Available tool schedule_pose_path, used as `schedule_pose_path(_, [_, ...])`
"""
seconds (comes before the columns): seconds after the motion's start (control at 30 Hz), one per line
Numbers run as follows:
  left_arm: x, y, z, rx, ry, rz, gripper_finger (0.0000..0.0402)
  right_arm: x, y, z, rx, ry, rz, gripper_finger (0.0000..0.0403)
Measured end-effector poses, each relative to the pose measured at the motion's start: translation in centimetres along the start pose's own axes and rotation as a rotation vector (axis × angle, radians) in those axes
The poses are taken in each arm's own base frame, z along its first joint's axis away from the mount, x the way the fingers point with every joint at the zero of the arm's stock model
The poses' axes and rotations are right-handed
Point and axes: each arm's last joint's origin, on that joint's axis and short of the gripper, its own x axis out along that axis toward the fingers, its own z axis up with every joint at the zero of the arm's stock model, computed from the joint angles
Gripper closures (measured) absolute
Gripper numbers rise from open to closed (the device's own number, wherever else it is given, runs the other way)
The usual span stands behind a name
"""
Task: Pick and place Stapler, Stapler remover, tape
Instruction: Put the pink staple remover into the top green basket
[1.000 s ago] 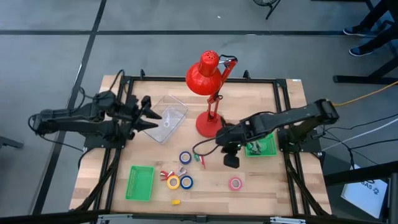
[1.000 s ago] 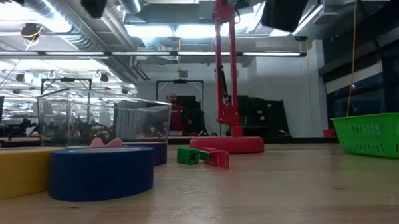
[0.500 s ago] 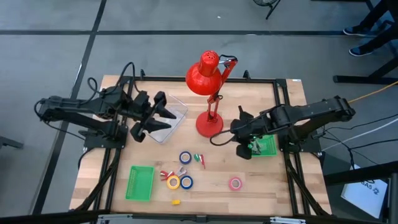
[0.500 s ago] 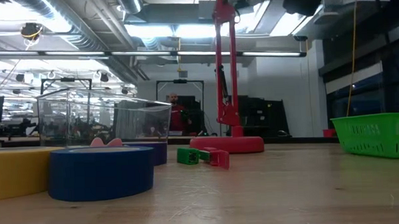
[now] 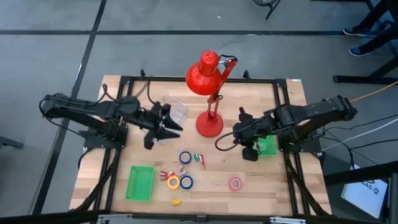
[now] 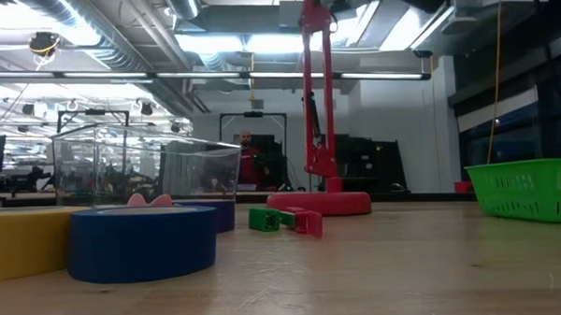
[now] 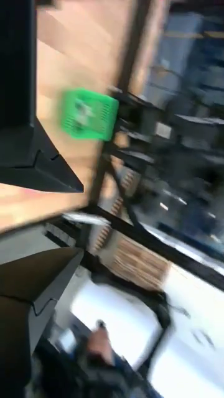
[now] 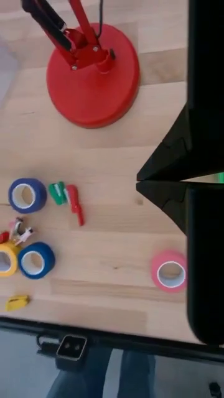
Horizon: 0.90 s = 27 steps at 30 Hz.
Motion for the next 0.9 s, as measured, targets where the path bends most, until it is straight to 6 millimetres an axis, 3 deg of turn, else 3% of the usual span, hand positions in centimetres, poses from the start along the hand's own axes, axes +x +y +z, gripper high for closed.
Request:
schedule_pose_path(0.4, [3.1,-1.8,-5.1,-0.066,0.29,0.033,0.0303,-1.1,1.6,-0.7,-0.088,-0.03,0.051,0.0397])
schedule_pose_path(0.7, [5.8,-3.9,-9.8,-0.036,0.448,0.045,0.0393,0.5,1.9,-3.4,-0.069,-0.078,0.099,0.0397])
schedule_pose_path(0.9, [7.5,-4.7,-13.8,-0.026,0.603,0.055,0.04,1.9,2.4,-5.0,-0.028,-0.113,0.141,0.0397])
